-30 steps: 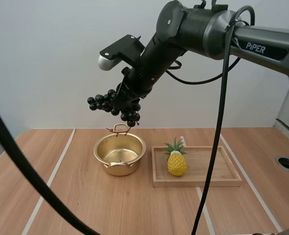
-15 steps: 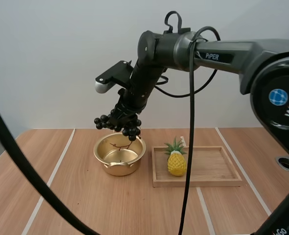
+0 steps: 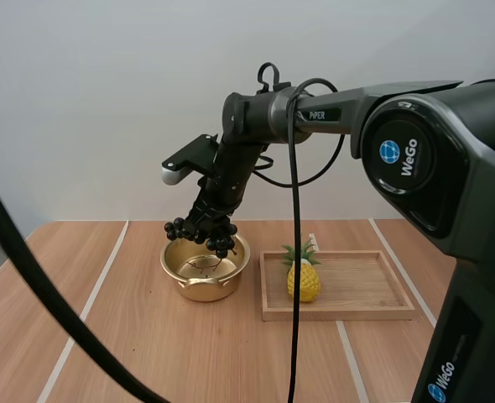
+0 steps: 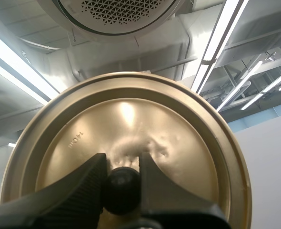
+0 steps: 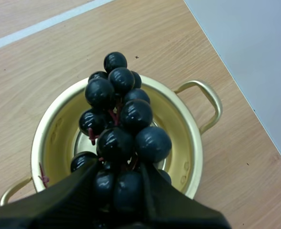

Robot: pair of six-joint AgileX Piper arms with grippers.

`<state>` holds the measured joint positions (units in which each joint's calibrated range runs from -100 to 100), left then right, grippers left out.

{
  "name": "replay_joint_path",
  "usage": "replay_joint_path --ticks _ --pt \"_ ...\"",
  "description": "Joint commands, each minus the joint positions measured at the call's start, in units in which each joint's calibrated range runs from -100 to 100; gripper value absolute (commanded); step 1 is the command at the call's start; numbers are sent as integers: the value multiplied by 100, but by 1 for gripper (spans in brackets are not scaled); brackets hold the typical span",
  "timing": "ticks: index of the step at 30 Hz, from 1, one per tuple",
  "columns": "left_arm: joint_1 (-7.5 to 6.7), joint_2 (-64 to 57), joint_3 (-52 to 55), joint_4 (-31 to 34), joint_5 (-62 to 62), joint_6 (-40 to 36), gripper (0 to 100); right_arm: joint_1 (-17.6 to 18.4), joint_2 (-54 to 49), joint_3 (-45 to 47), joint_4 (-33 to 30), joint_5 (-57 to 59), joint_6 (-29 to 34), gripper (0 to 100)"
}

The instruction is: Open the pot, put the grape inside, and close it

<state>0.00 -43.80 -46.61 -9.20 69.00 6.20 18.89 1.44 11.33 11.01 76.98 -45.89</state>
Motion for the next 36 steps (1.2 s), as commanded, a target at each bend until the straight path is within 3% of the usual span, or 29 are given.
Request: replay_joint_path --ticks 1,7,11,19,36 --pt "3 -9 -40 3 -134 -16 0 6 144 46 -159 -112 54 0" --pt "3 -9 -40 4 -112 -16 0 6 461 92 -1006 -112 546 0" --pt "3 -9 -40 4 -81 -16 0 6 557 104 -1101 -112 566 0" --pt "3 -9 -40 4 -81 -16 0 6 568 104 -314 -665 526 0" --pt "3 -9 -40 4 51 -16 0 6 1209 104 100 -897 526 0"
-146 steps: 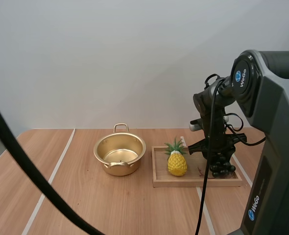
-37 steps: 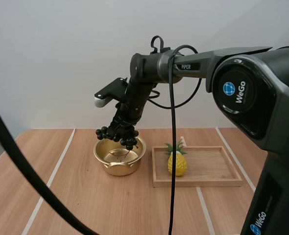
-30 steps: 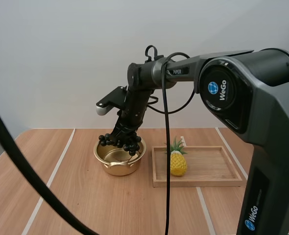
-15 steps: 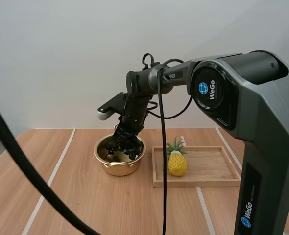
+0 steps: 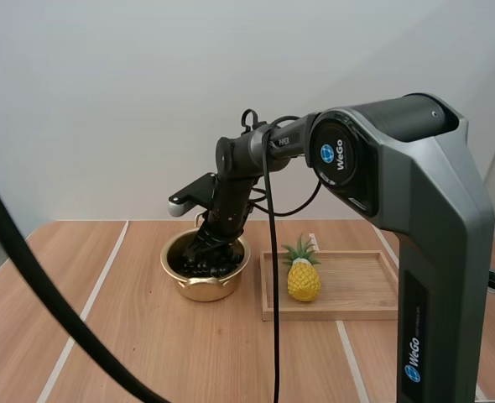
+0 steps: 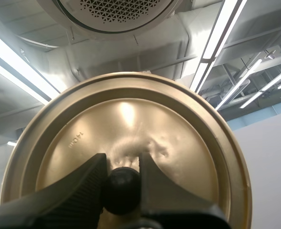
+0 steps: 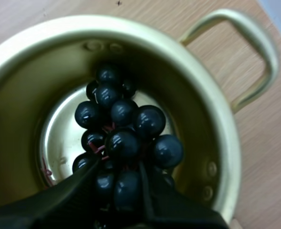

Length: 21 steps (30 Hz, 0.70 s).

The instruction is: Open the pot, put the grape inside, and close it

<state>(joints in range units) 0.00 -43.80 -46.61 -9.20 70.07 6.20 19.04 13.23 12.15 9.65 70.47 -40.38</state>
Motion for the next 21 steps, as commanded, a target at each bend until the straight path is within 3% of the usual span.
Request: replay_joint_path --ticks 1,16,18,21 --pt "3 -9 -40 4 -56 -16 0 -9 55 22 265 -246 -24 0" --pt "3 -9 -40 4 -56 -16 0 -9 81 22 504 -246 21 0" --pt "3 -9 -40 4 -56 -16 0 -9 81 22 504 -246 42 22" --pt "3 -9 -40 4 -56 -16 0 -9 81 22 504 -246 203 80"
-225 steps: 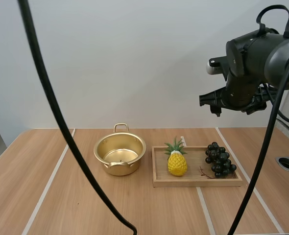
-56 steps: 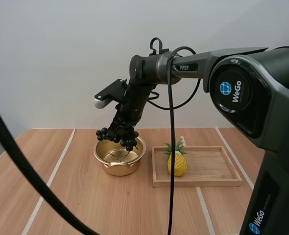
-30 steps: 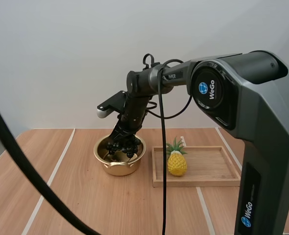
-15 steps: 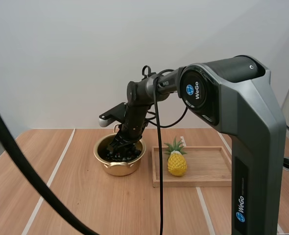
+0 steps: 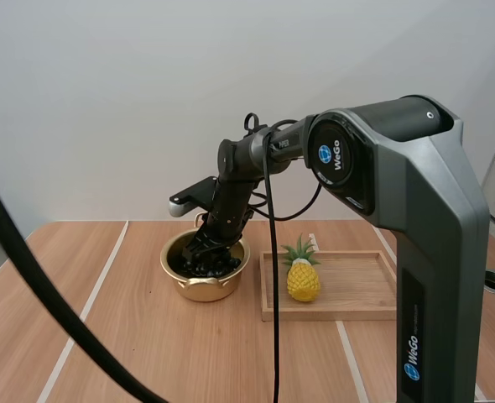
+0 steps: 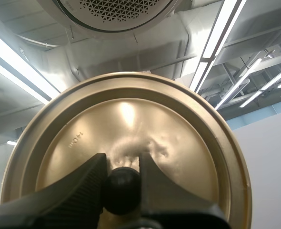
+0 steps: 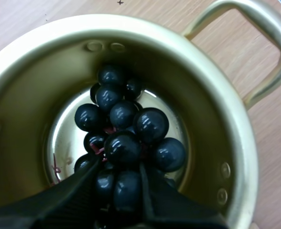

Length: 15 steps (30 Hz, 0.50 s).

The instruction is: Open the pot, put the grape inside, and close it

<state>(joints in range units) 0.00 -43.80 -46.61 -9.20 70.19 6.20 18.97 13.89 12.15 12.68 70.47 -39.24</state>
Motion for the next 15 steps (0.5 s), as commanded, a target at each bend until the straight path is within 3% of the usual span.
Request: replay_joint_path --ticks 1,15 --pt "3 -9 -40 4 -68 -16 0 -2 15 22 201 -246 89 98" --pt "3 -9 -40 4 204 23 0 -2 -46 8 213 -227 51 100"
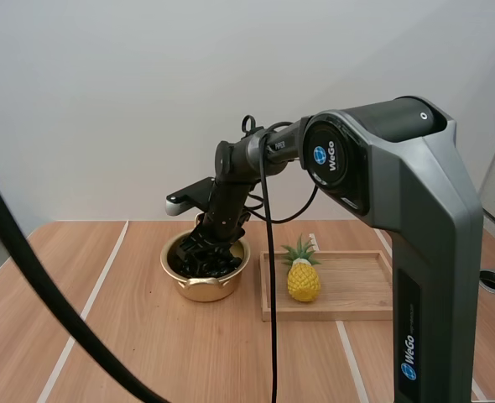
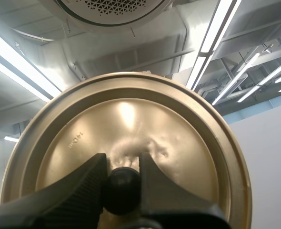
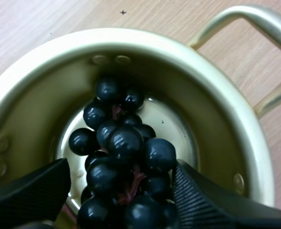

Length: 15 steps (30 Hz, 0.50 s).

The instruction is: Open the pot, put the grape inside, and close it

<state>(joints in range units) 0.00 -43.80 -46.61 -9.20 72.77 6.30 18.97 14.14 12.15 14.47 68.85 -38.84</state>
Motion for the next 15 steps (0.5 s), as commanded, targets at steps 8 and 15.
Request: replay_joint_path --ticks 8,15 --pt "3 -9 -40 4 -54 13 0 -2 -674 -552 24 -20 11 100" --pt "3 -9 -40 40 -54 55 0 -2 -1319 -1128 -276 -20 387 100"
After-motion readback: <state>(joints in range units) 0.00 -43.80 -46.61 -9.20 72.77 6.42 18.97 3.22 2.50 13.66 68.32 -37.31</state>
